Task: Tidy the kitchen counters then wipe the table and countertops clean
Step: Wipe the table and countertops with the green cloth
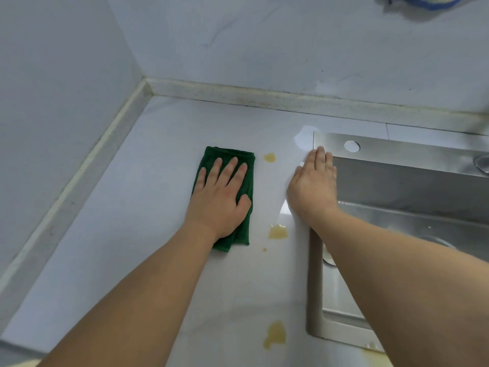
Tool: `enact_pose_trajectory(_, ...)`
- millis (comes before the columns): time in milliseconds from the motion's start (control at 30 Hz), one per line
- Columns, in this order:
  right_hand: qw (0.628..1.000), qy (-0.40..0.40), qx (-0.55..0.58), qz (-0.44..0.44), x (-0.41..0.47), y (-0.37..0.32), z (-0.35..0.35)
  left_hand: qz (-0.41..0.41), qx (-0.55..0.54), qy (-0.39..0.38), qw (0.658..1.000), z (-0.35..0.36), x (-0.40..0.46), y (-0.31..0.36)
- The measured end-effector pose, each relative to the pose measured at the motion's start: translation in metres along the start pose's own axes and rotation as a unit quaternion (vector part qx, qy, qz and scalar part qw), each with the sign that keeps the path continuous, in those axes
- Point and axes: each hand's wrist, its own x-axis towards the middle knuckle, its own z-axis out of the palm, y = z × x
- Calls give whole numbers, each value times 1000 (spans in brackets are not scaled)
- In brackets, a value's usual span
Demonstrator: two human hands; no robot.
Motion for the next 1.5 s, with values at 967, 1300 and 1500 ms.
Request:
enact_pose_trajectory(967, 1000, -3, 7, -5, -92, 16, 4, 21, -3, 7, 1000, 6, -47, 1)
enact_pose_trajectory(1300, 999, 27, -6, -17, -102, 16, 7, 27, 0, -4, 1000, 13, -116, -1)
enact_pose_trajectory(1500, 1000, 20, 8, -23, -105, 13, 4, 17, 9, -18, 1000, 14, -187, 1)
